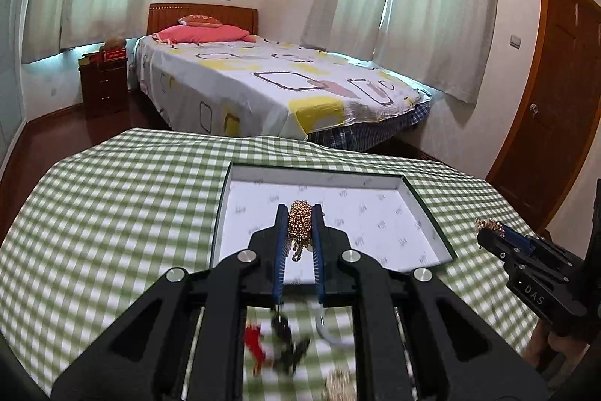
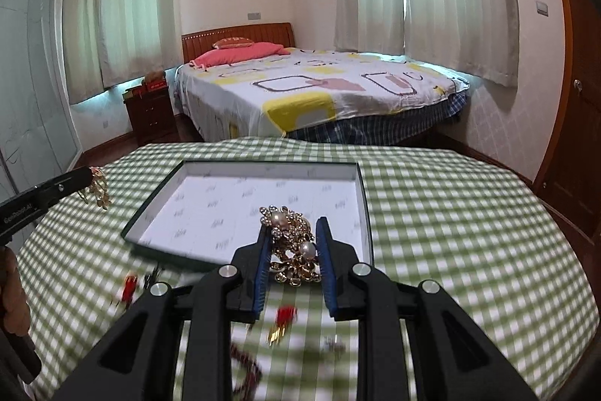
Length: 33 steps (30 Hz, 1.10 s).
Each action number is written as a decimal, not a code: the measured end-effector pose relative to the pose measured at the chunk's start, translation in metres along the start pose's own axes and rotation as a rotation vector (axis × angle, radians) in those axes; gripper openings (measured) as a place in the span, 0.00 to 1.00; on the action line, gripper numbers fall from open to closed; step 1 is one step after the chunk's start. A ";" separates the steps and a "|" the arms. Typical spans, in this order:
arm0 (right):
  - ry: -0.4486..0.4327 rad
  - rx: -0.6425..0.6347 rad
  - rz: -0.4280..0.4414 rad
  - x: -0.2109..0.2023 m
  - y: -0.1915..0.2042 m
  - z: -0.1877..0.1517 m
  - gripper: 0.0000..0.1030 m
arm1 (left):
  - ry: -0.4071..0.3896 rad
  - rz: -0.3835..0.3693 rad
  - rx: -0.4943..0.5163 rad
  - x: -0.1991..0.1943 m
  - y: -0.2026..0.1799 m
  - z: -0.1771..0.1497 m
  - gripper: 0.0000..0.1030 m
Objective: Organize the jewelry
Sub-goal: 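Release the chain into the box with the left tool while the right releases the brooch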
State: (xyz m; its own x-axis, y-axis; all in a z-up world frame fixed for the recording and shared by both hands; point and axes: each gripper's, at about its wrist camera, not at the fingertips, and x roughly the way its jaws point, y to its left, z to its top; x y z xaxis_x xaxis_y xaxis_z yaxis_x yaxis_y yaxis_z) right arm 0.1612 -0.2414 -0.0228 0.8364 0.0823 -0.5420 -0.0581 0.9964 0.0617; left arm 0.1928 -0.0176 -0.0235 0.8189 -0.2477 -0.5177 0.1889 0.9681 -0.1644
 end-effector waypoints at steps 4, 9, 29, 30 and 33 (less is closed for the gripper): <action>0.012 -0.025 -0.026 0.034 -0.001 0.012 0.24 | 0.037 0.022 0.018 0.041 0.000 0.005 0.12; 0.083 -0.028 -0.049 0.078 -0.006 0.008 0.24 | 0.137 0.047 0.026 0.097 0.005 -0.007 0.12; 0.302 -0.033 -0.072 0.138 -0.031 -0.021 0.24 | 0.334 0.070 0.092 0.167 0.004 -0.041 0.14; 0.302 -0.034 -0.072 0.139 -0.031 -0.021 0.24 | 0.332 0.068 0.094 0.167 0.004 -0.040 0.15; 0.301 -0.044 -0.073 0.140 -0.030 -0.020 0.28 | 0.325 0.066 0.109 0.168 0.002 -0.041 0.20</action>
State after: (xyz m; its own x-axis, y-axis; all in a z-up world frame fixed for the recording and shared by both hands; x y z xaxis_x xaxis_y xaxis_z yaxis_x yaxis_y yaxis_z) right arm 0.2688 -0.2595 -0.1174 0.6408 0.0060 -0.7677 -0.0329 0.9993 -0.0196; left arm 0.3081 -0.0591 -0.1449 0.6190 -0.1663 -0.7676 0.2122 0.9764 -0.0405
